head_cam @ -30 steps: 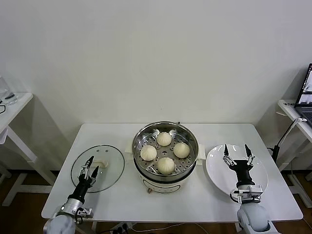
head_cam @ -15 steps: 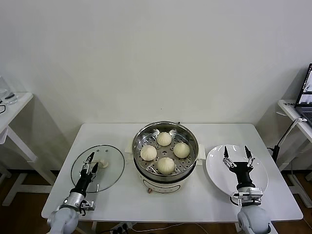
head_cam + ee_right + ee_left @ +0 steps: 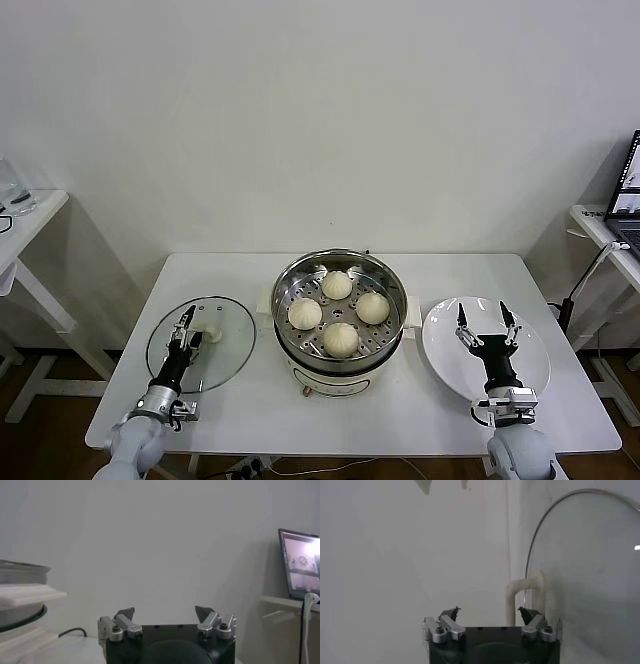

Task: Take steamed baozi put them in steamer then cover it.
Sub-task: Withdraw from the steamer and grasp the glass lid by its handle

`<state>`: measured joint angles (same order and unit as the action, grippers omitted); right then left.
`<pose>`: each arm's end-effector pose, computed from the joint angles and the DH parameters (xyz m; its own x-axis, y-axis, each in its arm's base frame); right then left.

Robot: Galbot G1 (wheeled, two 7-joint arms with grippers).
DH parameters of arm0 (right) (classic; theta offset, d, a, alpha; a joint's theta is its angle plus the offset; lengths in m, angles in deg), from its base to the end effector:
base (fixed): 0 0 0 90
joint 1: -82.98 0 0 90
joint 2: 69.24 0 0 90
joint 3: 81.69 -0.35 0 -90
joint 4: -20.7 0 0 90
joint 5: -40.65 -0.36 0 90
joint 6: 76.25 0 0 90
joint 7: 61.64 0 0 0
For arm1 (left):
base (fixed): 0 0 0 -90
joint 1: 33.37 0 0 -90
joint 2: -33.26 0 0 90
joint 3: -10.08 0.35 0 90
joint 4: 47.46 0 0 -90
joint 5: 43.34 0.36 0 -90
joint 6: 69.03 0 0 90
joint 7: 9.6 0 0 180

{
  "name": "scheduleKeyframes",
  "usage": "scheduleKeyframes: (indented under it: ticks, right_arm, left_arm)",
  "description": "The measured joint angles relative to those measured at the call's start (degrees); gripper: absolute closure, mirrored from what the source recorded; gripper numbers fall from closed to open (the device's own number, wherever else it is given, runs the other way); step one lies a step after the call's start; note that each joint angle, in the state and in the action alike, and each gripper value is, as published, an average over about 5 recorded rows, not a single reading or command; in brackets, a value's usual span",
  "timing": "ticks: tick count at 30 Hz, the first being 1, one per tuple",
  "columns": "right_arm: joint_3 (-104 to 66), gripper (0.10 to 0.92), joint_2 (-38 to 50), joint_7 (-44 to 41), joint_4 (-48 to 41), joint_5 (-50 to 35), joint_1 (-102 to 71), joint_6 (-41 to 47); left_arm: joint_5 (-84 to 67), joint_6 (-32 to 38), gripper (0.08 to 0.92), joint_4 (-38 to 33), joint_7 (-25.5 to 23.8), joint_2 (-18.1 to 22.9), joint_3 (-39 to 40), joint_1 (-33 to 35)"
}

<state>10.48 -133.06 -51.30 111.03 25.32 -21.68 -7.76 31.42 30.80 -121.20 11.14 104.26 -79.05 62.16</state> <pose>0.2675 -0.1413 -0.3989 -0.9885 0.0748 -0.1315 0.0946 0.9840 -0.1510 0.3027 0.1418 -0.4593 -0.9940 0.1078 0.0163 0.0143 -0.0201 0.9997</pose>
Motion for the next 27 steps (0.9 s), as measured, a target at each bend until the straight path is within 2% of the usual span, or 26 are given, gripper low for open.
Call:
scheduleKeyframes:
  ticks: [4,23,27]
  right_arm:
    - [0.0,0.203,-0.1,0.0,0.0,0.2,0.0,0.0]
    - [0.0,0.203,-0.2,0.2,0.7,1.0,0.3,-0.2]
    - [0.1,0.203,-0.4,0.2,0.8,1.1,0.5,-0.2]
  left_arm:
    - [0.0,-0.1,0.227,0.4,-0.1,0.1,0.2,-0.2]
    - [-0.8,-1.8,0.77,1.7,-2.9,0.5,1.0,-2.1]
    - [-1.4,-1.8,0.818,1.5,-3.2,0.5,0.4,-2.0]
